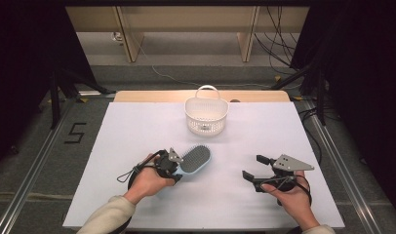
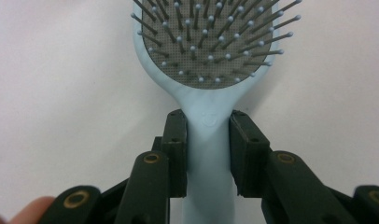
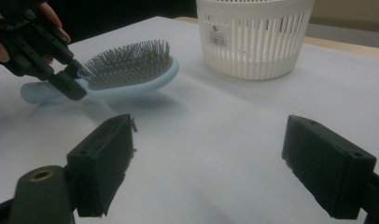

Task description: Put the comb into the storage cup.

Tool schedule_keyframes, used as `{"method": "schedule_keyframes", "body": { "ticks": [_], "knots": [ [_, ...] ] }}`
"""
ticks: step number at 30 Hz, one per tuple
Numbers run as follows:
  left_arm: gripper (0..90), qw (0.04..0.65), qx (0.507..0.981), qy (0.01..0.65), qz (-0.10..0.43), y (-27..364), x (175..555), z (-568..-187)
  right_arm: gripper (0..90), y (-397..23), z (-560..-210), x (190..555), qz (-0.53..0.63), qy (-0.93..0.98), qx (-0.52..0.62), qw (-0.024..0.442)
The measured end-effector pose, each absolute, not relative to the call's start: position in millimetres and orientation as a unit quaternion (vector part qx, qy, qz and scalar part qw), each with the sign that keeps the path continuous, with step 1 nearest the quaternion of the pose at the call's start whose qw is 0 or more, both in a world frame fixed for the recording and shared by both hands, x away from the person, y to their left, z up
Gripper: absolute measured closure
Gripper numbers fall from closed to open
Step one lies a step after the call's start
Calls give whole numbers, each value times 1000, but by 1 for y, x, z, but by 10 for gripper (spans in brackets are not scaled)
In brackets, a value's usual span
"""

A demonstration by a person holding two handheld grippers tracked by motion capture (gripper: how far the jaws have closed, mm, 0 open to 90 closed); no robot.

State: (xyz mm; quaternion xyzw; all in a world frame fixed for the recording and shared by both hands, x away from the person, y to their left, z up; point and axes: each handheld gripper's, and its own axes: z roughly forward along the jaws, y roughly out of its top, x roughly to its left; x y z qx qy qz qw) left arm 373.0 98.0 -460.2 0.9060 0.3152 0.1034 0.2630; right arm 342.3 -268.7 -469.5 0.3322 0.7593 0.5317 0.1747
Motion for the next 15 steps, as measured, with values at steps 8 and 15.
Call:
{"method": "schedule_keyframes", "body": {
  "ticks": [8, 15],
  "knots": [
    [698, 300, 890, 318, 128, 101, 371, -455, 173, -269, -469, 342, 533, 759, 332, 174],
    [697, 317, 882, 321, 136, 103, 371, -455, 173, -269, -469, 342, 534, 758, 331, 174]
  ]
}}
